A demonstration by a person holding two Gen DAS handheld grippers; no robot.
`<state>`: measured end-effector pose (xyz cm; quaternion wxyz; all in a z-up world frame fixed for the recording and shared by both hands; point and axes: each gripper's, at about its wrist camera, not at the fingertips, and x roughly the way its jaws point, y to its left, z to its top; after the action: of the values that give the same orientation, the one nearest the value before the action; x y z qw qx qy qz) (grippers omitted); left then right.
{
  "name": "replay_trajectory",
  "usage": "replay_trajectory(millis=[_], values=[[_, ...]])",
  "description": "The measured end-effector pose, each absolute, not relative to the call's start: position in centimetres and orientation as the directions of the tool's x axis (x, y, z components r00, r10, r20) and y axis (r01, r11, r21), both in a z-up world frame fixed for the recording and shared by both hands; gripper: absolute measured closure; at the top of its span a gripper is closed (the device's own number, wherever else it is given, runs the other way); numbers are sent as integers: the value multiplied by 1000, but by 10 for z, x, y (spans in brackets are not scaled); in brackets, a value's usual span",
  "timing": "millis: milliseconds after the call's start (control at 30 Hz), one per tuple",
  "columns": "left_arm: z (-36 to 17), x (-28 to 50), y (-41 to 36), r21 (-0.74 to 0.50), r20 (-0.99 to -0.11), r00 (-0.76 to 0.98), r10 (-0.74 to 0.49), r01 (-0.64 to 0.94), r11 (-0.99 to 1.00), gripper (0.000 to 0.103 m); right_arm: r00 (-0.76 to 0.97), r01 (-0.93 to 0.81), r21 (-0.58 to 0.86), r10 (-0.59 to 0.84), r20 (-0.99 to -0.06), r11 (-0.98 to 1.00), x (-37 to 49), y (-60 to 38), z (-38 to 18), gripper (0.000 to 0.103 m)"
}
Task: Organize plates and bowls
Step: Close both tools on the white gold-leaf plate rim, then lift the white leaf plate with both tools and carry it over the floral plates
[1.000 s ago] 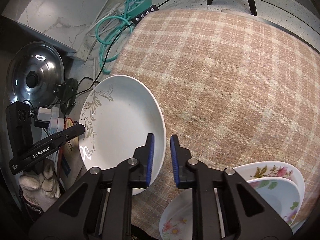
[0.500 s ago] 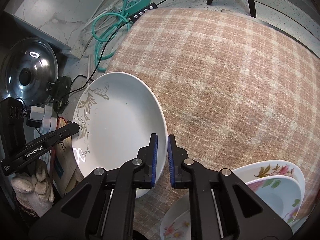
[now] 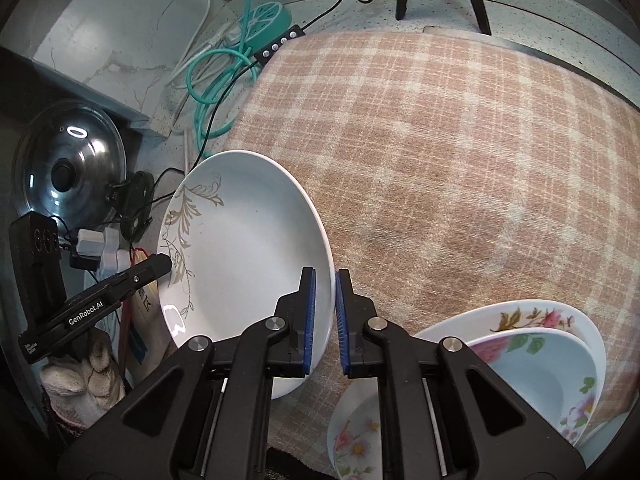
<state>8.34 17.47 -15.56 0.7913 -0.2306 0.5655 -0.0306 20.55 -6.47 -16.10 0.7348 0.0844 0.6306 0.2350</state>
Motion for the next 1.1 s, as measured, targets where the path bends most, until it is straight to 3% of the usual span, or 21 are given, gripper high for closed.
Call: replay_trajectory(millis=[767,1100], values=[[-120,98,79,-436,-843,338,-419,26,899,92,237,-80,426,432,-870,901,156,-175,-124,93],[-125,104,36,-436,-850,270,-452,122,892,92,270,42,442,416,-869,896,116,-222,-134,93]])
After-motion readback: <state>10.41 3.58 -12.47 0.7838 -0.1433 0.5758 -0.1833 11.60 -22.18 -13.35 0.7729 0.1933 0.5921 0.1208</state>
